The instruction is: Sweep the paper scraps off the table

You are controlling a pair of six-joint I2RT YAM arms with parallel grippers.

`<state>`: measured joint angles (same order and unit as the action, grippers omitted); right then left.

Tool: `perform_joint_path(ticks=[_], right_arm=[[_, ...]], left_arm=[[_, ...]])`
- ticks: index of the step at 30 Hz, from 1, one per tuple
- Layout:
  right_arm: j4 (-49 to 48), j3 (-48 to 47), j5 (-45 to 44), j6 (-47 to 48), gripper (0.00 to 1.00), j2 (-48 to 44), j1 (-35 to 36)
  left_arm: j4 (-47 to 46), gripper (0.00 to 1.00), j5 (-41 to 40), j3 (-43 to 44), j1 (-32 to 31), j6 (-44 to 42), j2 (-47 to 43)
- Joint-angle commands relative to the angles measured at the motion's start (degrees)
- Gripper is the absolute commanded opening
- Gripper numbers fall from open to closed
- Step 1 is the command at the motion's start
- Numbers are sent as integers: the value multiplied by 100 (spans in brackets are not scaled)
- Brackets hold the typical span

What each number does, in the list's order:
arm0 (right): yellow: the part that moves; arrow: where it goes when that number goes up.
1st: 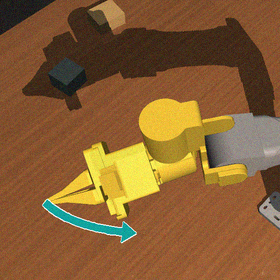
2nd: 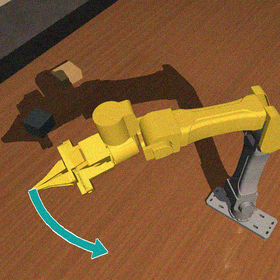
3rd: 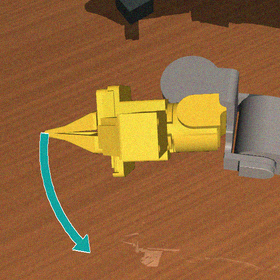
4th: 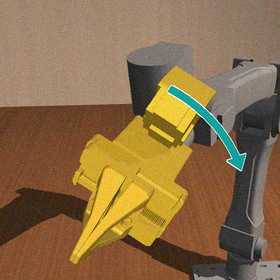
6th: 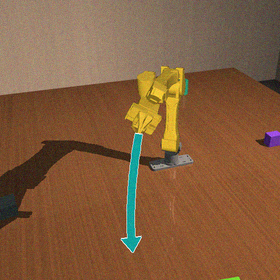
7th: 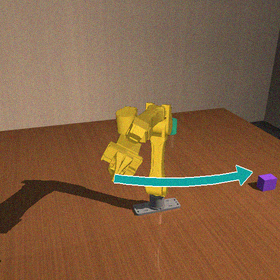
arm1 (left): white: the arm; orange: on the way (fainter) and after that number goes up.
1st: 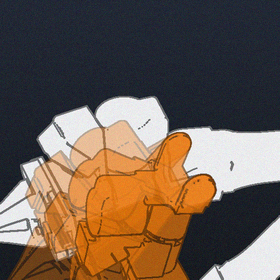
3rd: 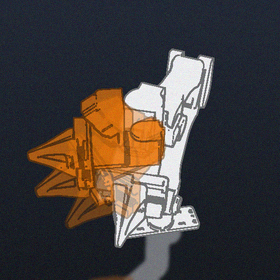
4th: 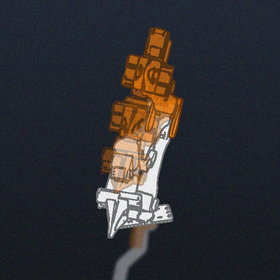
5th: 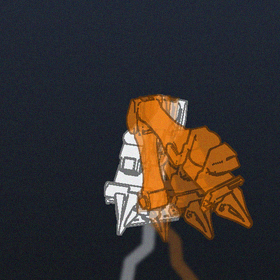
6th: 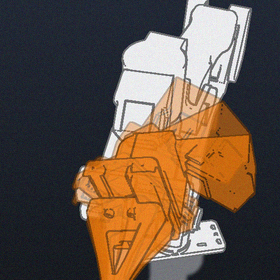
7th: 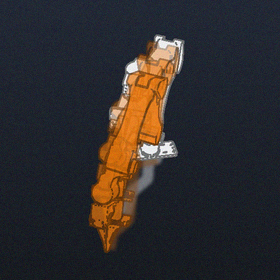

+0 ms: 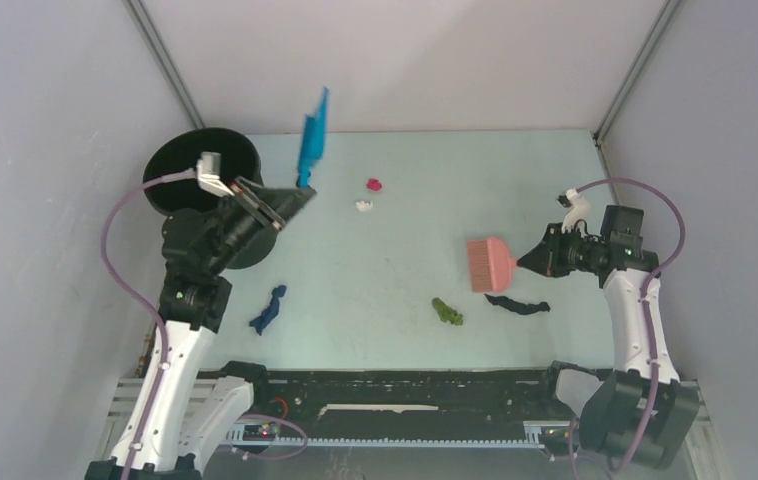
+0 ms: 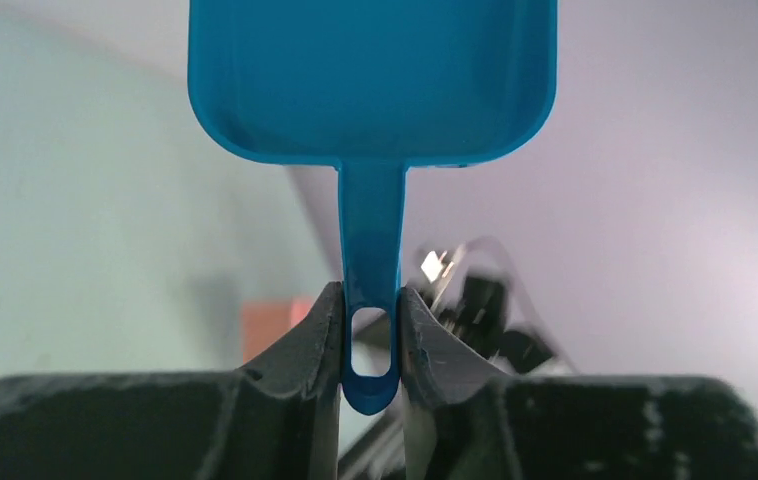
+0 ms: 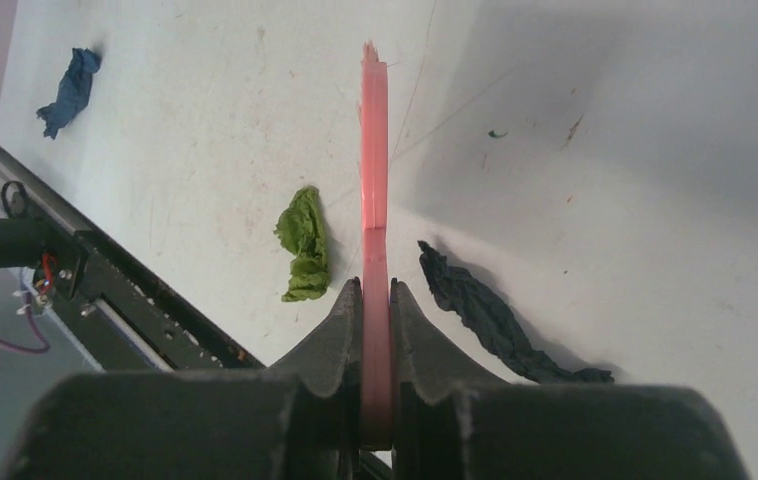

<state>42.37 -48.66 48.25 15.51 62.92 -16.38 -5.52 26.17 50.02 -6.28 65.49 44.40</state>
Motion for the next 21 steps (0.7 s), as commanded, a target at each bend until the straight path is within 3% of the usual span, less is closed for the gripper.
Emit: perform_joint_path(ticks=[1,4,6,11,16,21], right_arm=[[-425,-98,-232,-144,0,-445,198],[-439,-505,-795,-84,0,-351,617],[-351,-981,-1311,172,0,-66,1038],[-182,-2439,-2662,1137,0,921,2230],[-58,-3757,-4014,2928,0,2063,3178],[-1504,-4238,-4738,4440,0,2886,3731]], left_arm=[[2739,0,1280,-158,-279,-2329,23],[3927,0,401,-215,-420,-3556,-110],[4164,0,-374,-353,-452,-3997,-325],[3273,0,-1152,-1115,-461,-4066,-1413],[2842,0,-2277,-1631,-462,-3941,-2550],[2985,0,-2600,-1495,-463,-4172,-2590]])
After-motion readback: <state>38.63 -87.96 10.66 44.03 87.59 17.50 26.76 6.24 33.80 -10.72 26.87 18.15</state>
